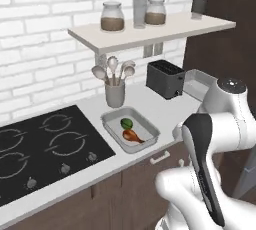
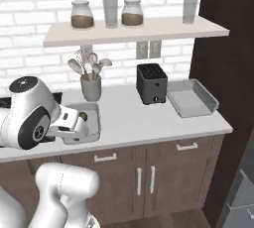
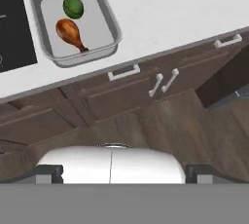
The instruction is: Place one avocado and one chicken drumstick in each tupperware on the nearby counter, to pack two identical lunches.
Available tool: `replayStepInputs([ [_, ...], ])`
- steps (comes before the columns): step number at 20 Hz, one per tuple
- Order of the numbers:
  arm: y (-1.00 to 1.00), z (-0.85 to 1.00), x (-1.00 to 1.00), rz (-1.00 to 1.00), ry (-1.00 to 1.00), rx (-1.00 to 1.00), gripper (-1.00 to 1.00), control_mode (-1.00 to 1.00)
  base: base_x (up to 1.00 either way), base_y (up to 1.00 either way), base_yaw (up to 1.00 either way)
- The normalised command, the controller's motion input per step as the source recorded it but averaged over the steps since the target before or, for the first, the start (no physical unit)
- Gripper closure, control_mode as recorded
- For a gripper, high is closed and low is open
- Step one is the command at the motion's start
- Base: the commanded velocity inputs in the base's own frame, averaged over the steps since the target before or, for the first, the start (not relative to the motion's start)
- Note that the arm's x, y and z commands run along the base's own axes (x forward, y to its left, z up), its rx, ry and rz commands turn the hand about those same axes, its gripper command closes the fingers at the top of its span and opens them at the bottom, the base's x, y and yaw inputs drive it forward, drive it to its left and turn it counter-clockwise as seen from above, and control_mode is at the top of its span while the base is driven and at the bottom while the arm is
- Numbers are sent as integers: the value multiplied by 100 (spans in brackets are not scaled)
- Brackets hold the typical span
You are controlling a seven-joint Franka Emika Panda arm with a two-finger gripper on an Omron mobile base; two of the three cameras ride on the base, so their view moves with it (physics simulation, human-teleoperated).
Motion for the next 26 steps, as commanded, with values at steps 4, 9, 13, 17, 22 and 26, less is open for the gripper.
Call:
replayStepInputs([
  [4,0,0,0,0,0,0,-100,100,-30,-23,-70],
  [9,0,0,0,0,0,0,-100,100,-10,-49,-73],
  [13,0,0,0,0,0,0,-100,100,7,-62,-77],
  [17,0,0,0,0,0,0,-100,100,16,-74,-71],
  [22,0,0,0,0,0,0,-100,100,22,-79,-68],
  [26,0,0,0,0,0,0,-100,100,27,-76,-66],
])
